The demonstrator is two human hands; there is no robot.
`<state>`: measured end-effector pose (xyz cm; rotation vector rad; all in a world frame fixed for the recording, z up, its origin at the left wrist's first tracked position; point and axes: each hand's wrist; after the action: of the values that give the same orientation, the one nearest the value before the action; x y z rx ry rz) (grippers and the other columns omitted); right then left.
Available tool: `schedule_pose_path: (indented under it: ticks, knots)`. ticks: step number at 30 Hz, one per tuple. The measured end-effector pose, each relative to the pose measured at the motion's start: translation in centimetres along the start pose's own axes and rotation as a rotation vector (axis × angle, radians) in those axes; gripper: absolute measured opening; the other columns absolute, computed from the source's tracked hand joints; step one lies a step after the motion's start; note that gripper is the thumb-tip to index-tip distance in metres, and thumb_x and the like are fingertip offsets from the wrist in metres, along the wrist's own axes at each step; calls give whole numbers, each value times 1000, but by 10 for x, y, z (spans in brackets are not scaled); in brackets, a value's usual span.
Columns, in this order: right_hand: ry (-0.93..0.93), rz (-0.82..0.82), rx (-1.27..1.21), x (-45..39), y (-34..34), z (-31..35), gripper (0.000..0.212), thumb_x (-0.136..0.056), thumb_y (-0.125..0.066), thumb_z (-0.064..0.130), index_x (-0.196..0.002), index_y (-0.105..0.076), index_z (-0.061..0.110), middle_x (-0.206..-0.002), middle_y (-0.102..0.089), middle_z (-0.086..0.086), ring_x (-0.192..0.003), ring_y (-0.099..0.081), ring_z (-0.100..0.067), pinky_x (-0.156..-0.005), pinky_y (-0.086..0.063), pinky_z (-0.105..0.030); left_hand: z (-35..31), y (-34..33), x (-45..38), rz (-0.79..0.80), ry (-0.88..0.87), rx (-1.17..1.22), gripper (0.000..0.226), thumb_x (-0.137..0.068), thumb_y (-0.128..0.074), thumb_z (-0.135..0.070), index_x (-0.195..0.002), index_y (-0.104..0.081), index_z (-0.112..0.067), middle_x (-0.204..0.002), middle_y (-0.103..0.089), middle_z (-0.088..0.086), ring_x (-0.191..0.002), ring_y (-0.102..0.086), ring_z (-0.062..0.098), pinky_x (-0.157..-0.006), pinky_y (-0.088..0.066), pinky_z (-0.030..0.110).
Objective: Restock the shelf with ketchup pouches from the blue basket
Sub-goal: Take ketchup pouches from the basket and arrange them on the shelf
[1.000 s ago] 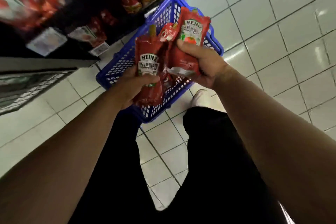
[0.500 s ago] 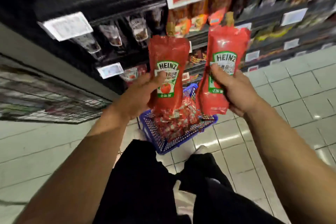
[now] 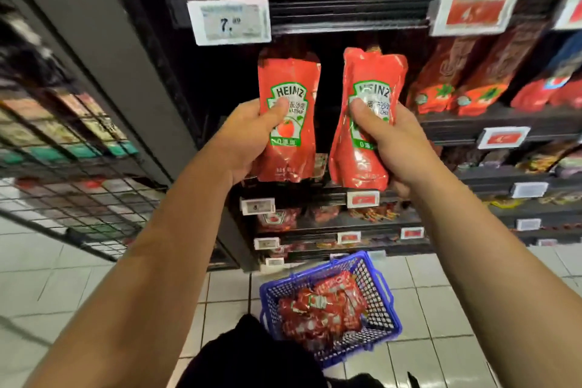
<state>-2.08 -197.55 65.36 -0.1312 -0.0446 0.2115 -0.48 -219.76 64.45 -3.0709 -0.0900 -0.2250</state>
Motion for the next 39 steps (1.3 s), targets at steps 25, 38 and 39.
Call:
schedule_pose_path:
  ticks: [25, 38, 39]
  knots:
    - [-78, -191, -134, -143, 30, -27, 44, -86, -74, 48, -110, -68, 12, -99, -77, -10, -86, -75, -34, -76, -57, -64, 4, -31, -224, -52, -440, -263, 47, -92, -70, -15, -137, -58, -11, -128, -67, 4, -120, -64, 19, -107, -49, 45]
    - [309, -181, 107, -234, 11, -18, 44, -94, -70, 25, -133, -56, 12, -121, -71, -5, -107, -71, -19, -90, -59, -43, 28, -13, -241, -348, -587, -540, 79, -74, -88, -24, -143, -49, -22, -128, -58, -16, -118, -52, -2, -91, -36, 4]
    - [319, -167, 158, -244, 9, -18, 46, -95, -69, 25, -136, -54, 11, -123, -69, -6, -109, -69, -19, -92, -59, -43, 27, -13, -243, -368, -583, -552, 79, -74, -88, -24, -143, -49, -21, -130, -59, -14, -118, -51, -2, -89, -34, 2]
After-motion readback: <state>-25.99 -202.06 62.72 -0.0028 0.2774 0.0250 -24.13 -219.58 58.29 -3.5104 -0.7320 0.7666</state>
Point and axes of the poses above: each hand's wrist, its own x-axis away from the middle knuckle, its own y-axis out of the back of the hand, z = x × y
